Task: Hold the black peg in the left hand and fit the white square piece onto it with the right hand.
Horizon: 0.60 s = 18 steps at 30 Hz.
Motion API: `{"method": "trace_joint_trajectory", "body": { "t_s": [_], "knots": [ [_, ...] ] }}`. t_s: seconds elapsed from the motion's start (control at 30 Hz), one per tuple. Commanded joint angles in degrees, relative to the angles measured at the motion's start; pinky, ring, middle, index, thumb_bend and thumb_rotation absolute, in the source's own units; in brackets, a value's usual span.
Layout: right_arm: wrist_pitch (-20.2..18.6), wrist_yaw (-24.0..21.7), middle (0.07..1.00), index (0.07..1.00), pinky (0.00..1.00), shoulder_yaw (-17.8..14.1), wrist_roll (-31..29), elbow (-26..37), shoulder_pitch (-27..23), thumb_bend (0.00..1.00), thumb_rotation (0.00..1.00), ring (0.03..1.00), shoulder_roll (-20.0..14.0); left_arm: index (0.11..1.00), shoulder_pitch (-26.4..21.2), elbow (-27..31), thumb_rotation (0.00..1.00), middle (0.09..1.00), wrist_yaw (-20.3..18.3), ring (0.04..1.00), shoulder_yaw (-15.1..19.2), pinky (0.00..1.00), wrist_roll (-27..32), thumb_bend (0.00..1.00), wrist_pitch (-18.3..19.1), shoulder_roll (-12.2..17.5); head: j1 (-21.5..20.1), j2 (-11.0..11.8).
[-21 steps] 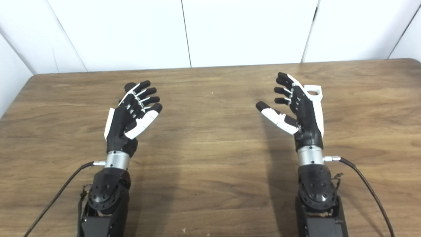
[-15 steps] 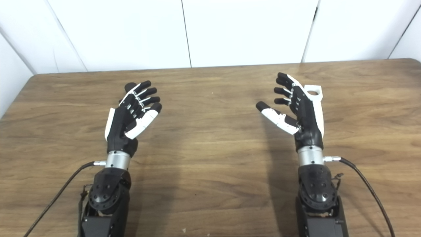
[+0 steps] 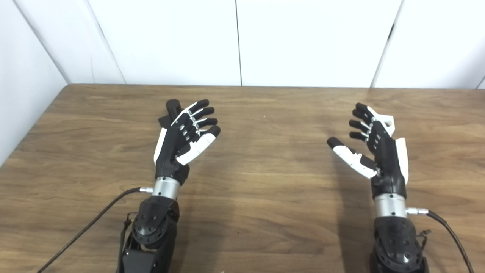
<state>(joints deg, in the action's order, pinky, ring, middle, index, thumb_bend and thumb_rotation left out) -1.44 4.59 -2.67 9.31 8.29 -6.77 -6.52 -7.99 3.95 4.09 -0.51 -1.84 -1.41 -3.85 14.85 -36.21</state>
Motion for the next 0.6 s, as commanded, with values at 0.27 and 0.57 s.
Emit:
{"method": "trace_joint_trajectory", "body": {
  "t_s": [0.27,0.57],
  "knots": [
    [0.1,-0.3,0.833,0.833,0.70,-0.5,-0.9,2.6,-2.1,0.65,0.31,0.772,0.1,0.679,-3.3,3.8,0.22,0.705,4.7,0.637,-0.9,0.52,-15.8,0.64,1.0,2.9,0.1,-0.1],
    [-0.3,-0.7,0.848,0.838,0.69,-0.8,-1.7,2.8,-2.5,0.63,0.29,0.769,-0.3,0.495,-6.1,4.4,0.06,0.628,9.1,0.592,-0.6,0.49,-26.8,0.51,4.9,4.6,0.2,0.1]
  ]
}}
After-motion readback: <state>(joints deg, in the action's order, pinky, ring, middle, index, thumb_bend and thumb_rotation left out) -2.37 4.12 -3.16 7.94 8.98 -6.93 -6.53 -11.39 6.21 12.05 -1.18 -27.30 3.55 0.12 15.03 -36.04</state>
